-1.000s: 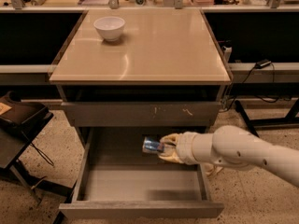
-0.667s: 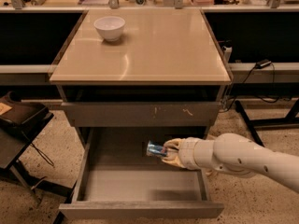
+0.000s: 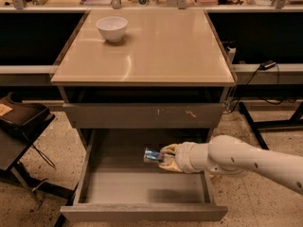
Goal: Place redbull can into middle drawer
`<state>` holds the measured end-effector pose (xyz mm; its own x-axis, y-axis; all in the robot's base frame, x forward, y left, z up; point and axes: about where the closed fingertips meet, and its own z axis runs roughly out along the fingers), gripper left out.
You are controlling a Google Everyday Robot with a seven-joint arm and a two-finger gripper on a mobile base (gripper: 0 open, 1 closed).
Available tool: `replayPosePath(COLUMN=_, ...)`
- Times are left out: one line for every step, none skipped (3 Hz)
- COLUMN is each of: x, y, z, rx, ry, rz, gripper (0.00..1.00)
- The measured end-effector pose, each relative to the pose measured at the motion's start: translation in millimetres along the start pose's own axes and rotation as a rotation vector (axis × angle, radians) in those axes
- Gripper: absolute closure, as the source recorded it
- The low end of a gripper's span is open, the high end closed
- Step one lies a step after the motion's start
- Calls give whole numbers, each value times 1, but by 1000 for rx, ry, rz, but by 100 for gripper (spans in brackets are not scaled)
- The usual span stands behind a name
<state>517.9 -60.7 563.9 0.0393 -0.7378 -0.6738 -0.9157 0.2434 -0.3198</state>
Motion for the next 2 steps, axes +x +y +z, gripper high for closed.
replayPosePath(x=25, y=15, z=68, rx=-93, ry=-27, rz=3, gripper=100)
replayPosePath(x=59, y=41, z=131, rx=-171, ry=-36, rz=33, gripper=100)
